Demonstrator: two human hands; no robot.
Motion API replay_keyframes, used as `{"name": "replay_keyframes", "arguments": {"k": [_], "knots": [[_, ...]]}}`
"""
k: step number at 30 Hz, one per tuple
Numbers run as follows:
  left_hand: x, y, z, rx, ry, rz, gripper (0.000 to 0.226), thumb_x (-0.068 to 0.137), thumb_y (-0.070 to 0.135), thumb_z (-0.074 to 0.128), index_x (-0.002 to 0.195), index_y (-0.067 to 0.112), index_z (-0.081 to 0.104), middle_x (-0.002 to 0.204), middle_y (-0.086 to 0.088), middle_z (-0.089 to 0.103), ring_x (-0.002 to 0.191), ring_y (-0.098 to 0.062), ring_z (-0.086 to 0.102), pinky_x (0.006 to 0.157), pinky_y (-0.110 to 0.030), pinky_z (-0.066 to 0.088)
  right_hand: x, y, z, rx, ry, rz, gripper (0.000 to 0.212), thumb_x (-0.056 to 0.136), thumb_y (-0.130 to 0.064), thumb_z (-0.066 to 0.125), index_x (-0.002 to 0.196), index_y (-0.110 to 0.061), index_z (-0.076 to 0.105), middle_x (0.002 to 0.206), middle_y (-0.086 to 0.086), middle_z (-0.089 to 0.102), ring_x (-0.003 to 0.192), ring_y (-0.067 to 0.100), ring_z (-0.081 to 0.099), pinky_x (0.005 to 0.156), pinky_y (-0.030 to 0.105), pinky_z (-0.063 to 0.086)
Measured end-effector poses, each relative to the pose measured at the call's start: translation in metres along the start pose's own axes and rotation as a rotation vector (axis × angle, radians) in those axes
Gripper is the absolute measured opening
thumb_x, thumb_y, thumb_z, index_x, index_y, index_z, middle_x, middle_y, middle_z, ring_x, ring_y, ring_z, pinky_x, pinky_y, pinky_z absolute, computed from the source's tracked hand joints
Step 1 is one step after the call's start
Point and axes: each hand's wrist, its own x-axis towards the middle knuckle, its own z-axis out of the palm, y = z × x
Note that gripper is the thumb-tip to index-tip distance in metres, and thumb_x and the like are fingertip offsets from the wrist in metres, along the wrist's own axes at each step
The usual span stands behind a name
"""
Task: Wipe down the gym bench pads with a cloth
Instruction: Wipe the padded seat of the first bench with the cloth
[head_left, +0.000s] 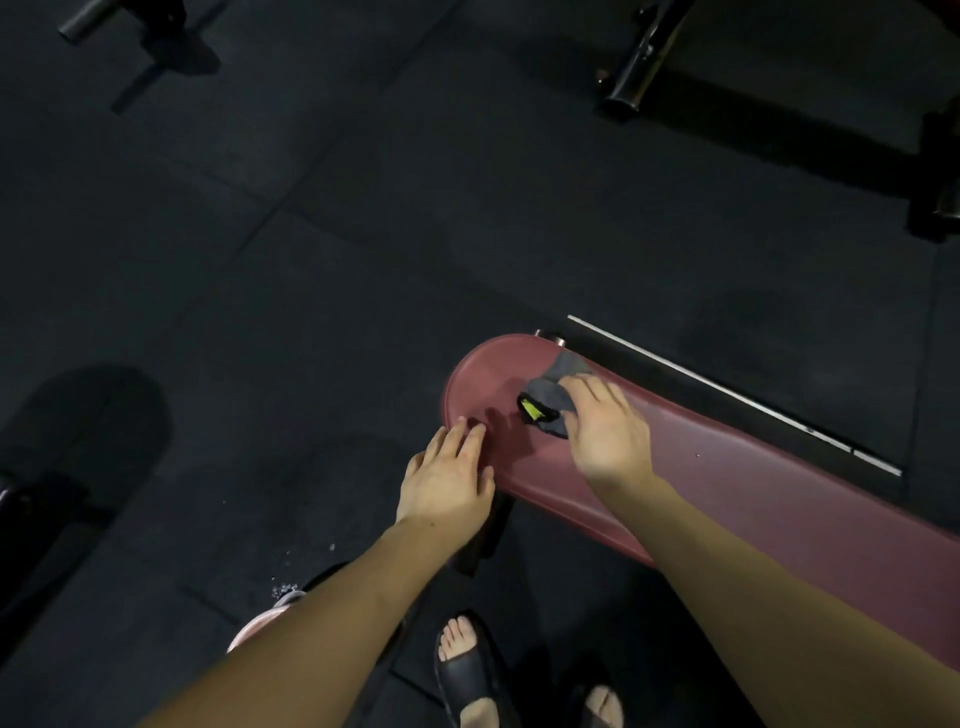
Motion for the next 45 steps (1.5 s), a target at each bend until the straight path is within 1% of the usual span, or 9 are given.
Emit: {"name": "replay_keyframes", "arguments": {"k": [6, 10, 14, 17, 26, 32, 36, 40, 45], "knots": [[0.033, -0.015, 0.026, -0.025, -0.011, -0.072, 0.061, 0.106, 0.039, 0.037, 0.163, 0.03, 0.015, 0.172, 0.006, 0.01, 0.158, -0.02, 0.009, 0.126, -0.044, 0.021, 0.015, 0.011, 0.056, 0.006, -0.311, -0.099, 0.065, 0.097, -0.026, 0.058, 0.159, -0.021, 0.04, 0.171, 0.002, 0.024, 0.157, 0.021, 0.023, 0.128, 0.037, 0.019], [0.046, -0.019, 0.037, -0.034, -0.004, -0.077, 0.06, 0.107, 0.036, 0.036, 0.163, 0.03, 0.015, 0.172, 0.005, 0.009, 0.158, -0.02, 0.008, 0.126, -0.043, 0.02, 0.014, 0.018, 0.073, 0.106, 0.009, -0.112, 0.053, 0.099, -0.037, 0.05, 0.145, -0.012, 0.058, 0.16, 0.011, 0.044, 0.149, 0.03, 0.04, 0.12, 0.054, 0.035], [0.063, -0.022, 0.039, -0.039, 0.031, -0.066, 0.065, 0.107, 0.034, 0.036, 0.164, 0.027, 0.007, 0.173, 0.005, -0.003, 0.159, -0.018, 0.003, 0.128, -0.042, 0.018, 0.05, 0.004, 0.079, 0.002, -0.037, -0.003, 0.07, 0.107, -0.054, 0.033, 0.165, -0.018, 0.017, 0.174, 0.007, 0.008, 0.161, 0.025, 0.003, 0.13, 0.047, 0.008], [0.083, -0.03, 0.04, -0.017, 0.028, -0.082, 0.067, 0.108, 0.032, 0.035, 0.165, 0.022, 0.0, 0.172, 0.003, -0.01, 0.159, -0.018, -0.001, 0.128, -0.041, 0.016, 0.053, -0.005, 0.107, -0.019, -0.081, 0.058, 0.083, 0.104, -0.065, 0.025, 0.166, -0.015, 0.001, 0.173, 0.012, -0.005, 0.16, 0.026, -0.01, 0.13, 0.049, 0.001], [0.12, -0.043, 0.04, 0.057, -0.182, -0.163, 0.079, 0.109, 0.041, 0.039, 0.159, 0.035, -0.021, 0.161, 0.021, -0.033, 0.158, -0.012, -0.003, 0.129, -0.05, 0.004, 0.092, 0.001, 0.137, -0.028, 0.092, -0.007, 0.076, 0.106, -0.055, 0.03, 0.164, -0.009, 0.017, 0.172, 0.016, 0.01, 0.16, 0.032, 0.002, 0.128, 0.056, 0.011], [0.122, -0.045, 0.039, 0.065, -0.229, -0.209, 0.079, 0.108, 0.048, 0.037, 0.156, 0.041, -0.025, 0.158, 0.026, -0.036, 0.152, -0.013, 0.029, 0.128, -0.052, 0.003, 0.135, -0.018, 0.131, -0.14, 0.109, -0.171, 0.07, 0.105, -0.057, 0.035, 0.16, -0.014, 0.032, 0.166, 0.011, 0.031, 0.157, 0.03, 0.02, 0.128, 0.051, 0.016], [0.121, -0.048, 0.034, 0.045, -0.23, -0.192, 0.078, 0.108, 0.048, 0.038, 0.156, 0.043, -0.024, 0.158, 0.028, -0.034, 0.153, -0.011, 0.026, 0.128, -0.052, 0.004, 0.111, 0.016, 0.122, -0.079, 0.182, -0.188, 0.053, 0.107, -0.038, 0.043, 0.156, -0.017, 0.042, 0.165, 0.007, 0.036, 0.156, 0.025, 0.025, 0.128, 0.045, 0.019], [0.12, -0.047, 0.035, 0.037, -0.238, -0.201, 0.079, 0.108, 0.048, 0.038, 0.156, 0.043, -0.025, 0.158, 0.029, -0.036, 0.149, -0.012, 0.034, 0.128, -0.052, 0.008, 0.085, 0.041, 0.115, 0.033, 0.153, -0.194, 0.054, 0.095, -0.023, 0.047, 0.149, -0.016, 0.048, 0.165, 0.007, 0.036, 0.157, 0.023, 0.023, 0.126, 0.051, 0.024], [0.118, -0.049, 0.041, 0.024, -0.197, -0.196, 0.078, 0.108, 0.05, 0.036, 0.155, 0.045, -0.026, 0.156, 0.03, -0.038, 0.141, -0.014, 0.046, 0.128, -0.051, 0.012, 0.093, 0.026, 0.122, 0.006, 0.111, -0.064, 0.068, 0.104, -0.053, 0.045, 0.16, -0.019, 0.03, 0.171, 0.017, 0.013, 0.161, 0.03, 0.001, 0.129, 0.051, 0.003]]}}
